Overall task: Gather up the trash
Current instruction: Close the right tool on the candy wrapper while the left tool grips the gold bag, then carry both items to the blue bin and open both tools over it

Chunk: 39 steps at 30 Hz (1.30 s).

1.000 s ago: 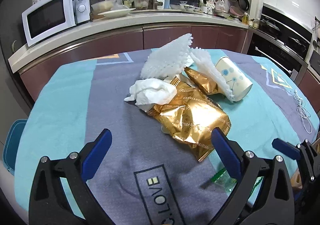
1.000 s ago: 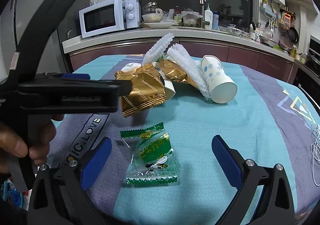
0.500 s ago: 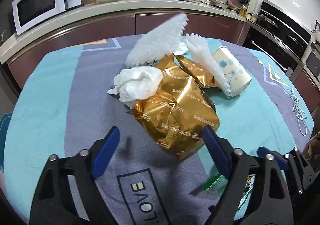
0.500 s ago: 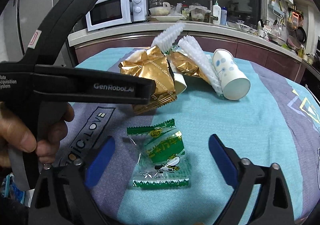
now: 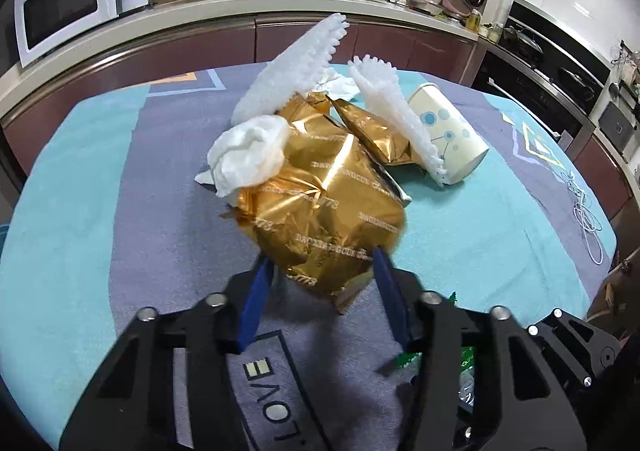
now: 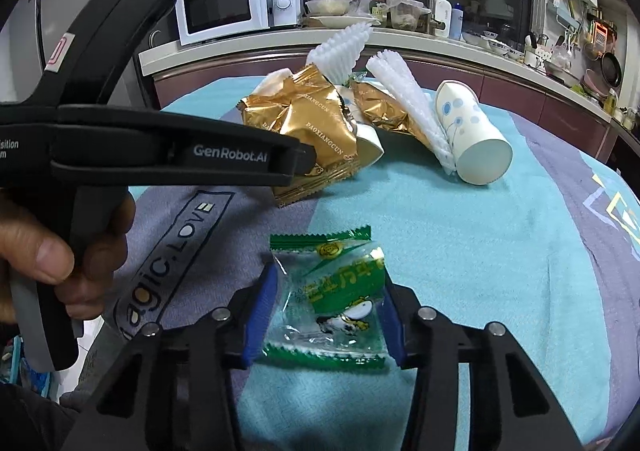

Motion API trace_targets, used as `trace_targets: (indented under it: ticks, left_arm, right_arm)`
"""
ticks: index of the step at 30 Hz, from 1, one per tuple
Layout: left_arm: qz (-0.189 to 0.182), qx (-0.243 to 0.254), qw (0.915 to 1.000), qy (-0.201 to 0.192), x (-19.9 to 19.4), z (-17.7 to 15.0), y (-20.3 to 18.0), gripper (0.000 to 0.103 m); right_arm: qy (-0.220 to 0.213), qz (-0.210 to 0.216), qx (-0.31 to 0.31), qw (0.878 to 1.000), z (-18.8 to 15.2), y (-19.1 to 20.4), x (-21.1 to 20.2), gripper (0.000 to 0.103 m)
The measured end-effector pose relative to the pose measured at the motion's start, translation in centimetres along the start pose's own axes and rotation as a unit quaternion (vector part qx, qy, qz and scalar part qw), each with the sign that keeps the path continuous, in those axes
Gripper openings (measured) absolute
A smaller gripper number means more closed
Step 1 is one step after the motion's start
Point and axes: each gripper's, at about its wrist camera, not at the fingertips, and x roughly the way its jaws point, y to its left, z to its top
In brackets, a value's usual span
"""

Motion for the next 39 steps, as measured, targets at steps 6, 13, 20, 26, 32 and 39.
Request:
trace_targets:
  ticks: [6, 13, 20, 26, 32, 39]
  left_arm:
    - [-0.012, 0.001, 0.9999, -0.008, -0.5, -0.3, 0.0, 0.030]
    - [-0.028, 0.001, 0.9993, -0.023, -1.8, -0.5, 0.3, 0.022]
    - [-0.051, 0.001, 0.9981, -0.035, -2.9, 0.0, 0.4, 0.014]
    - [-0.129, -0.036, 0.9901, -0.040, -4.0, 0.9, 1.0, 0.014]
    - [-0.118, -0.024, 0.9892, -0.083, -6.3, 2.6, 0.9, 0.014]
    - [-0.085, -0.031, 0.9871, -0.132, -10.1, 4.1, 2.9, 0.014]
  right_arm:
    - [-0.001, 0.003, 0.004, 1.000, -0.1, -0.2, -0.2, 0.043]
    - [-0.009, 0.002, 0.013, 1.000, 0.3, -0.7, -0.5, 0.021]
    - [-0.012, -0.005, 0.013, 1.000, 0.1, -0.8, -0.6, 0.010]
    - [-0.027, -0.009, 0.024, 0.999, 0.5, -1.4, -1.5, 0.009]
    - [-0.044, -0.016, 0.036, 0.998, 1.3, -2.4, -2.5, 0.008]
    - [-0.076, -0.005, 0.030, 0.997, 3.7, -2.6, -3.7, 0.008]
